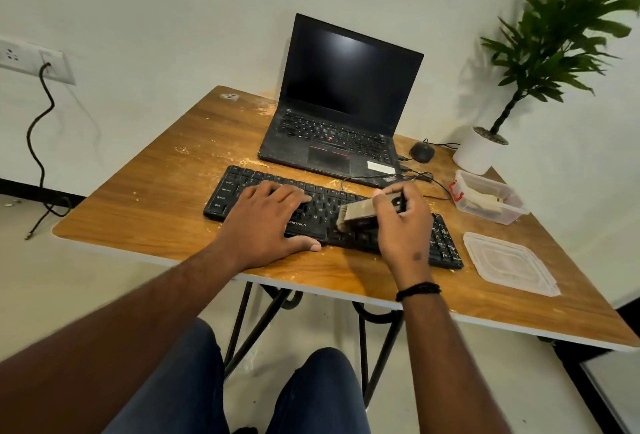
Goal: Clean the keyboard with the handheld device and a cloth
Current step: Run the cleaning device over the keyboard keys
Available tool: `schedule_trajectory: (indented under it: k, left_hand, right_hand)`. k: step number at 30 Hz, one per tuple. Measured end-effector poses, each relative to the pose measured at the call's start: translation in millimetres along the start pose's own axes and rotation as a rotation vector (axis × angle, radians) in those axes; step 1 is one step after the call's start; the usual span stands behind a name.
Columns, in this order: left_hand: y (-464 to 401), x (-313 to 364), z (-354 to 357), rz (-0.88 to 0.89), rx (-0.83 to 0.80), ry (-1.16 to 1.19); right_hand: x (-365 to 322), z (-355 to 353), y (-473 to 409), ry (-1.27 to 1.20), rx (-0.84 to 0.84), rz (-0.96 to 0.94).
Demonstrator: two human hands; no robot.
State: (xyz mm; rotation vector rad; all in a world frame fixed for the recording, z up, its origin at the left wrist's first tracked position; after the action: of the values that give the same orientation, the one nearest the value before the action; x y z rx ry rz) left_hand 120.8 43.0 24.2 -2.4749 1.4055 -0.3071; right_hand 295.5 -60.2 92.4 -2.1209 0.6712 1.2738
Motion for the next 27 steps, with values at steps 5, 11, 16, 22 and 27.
schedule_trajectory:
  k: [5, 11, 16, 22, 27]
  left_hand:
    - [-1.2, 0.6, 0.5, -0.008, -0.005, -0.006]
    - [-0.9, 0.3, -0.2, -0.007, -0.008, 0.008]
    - [-1.0, 0.3, -0.7, -0.007, -0.005, 0.001]
    - [-0.4, -0.3, -0.3, -0.007, 0.012, 0.0]
    - [-1.1, -1.3, 0.7, -0.007, 0.009, -0.005]
  right_hand:
    - [9.3, 33.1, 3.8, 0.201, -0.29, 0.049]
    - [1.6, 23.9, 9.3, 0.071, -0.113, 0.029]
    - [-6.2, 18.3, 1.1, 0.236, -0.181, -0.031]
    - [19.2, -54.8, -15.9, 0.298, 0.254, 0.163]
    - [27.1, -24.3, -1.2, 0.208, 0.169, 0.2]
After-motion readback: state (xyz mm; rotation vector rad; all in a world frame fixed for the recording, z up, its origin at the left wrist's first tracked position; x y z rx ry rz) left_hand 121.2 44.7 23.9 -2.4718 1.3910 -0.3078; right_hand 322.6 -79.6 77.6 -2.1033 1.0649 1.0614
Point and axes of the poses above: each hand's wrist, its own y-axis away from the middle knuckle, its own z-axis out of the palm, x = y × z, the point moved 10 cm from there along -y, towards the middle knuckle, and after that the axes turned 13 degrees about z, right-handed, at the moved point
